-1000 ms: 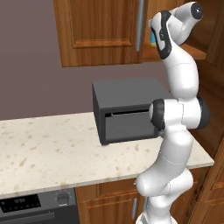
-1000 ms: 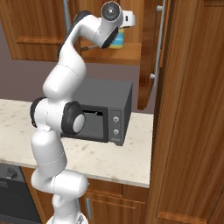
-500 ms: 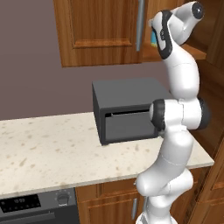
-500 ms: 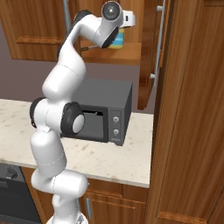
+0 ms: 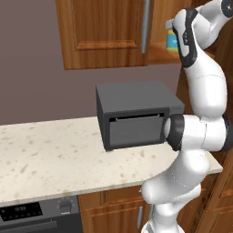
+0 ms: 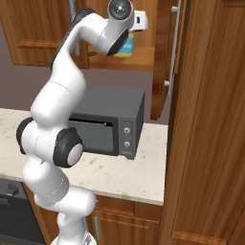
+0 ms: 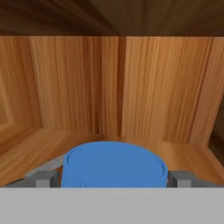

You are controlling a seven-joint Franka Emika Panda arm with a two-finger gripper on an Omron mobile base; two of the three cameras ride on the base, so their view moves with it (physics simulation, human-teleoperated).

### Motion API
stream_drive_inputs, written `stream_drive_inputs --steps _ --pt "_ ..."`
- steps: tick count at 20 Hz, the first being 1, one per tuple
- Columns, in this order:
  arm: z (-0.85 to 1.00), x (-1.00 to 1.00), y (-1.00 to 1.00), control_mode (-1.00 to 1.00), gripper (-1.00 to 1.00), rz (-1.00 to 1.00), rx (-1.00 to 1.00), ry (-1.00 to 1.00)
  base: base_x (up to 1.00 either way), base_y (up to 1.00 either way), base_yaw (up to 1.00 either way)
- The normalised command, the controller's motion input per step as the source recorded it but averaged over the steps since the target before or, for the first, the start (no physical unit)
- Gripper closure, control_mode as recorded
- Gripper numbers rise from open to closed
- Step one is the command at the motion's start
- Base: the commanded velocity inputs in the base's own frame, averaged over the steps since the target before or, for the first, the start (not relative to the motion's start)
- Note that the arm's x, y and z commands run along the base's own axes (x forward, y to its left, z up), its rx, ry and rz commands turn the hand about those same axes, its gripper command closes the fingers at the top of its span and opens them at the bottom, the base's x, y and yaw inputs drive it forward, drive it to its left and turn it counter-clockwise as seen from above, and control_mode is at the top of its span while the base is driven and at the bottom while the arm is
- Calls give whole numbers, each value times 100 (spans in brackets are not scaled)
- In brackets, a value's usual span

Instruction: The dining table condiment station is running low on mayonnaise. Refill the condiment station by opening the cabinet and taking the mayonnaise from the cabinet and placing it on the dining table.

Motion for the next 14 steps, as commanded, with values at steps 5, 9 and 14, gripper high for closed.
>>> stream_drive_inputs --steps 5,9,14 --pt "-5 -100 5 -100 100 0 -1 -13 0 0 0" --pt "-24 -100 35 -100 100 0 -7 -21 0 0 0" --pt "-9 -100 53 -100 100 0 -12 -18 0 0 0"
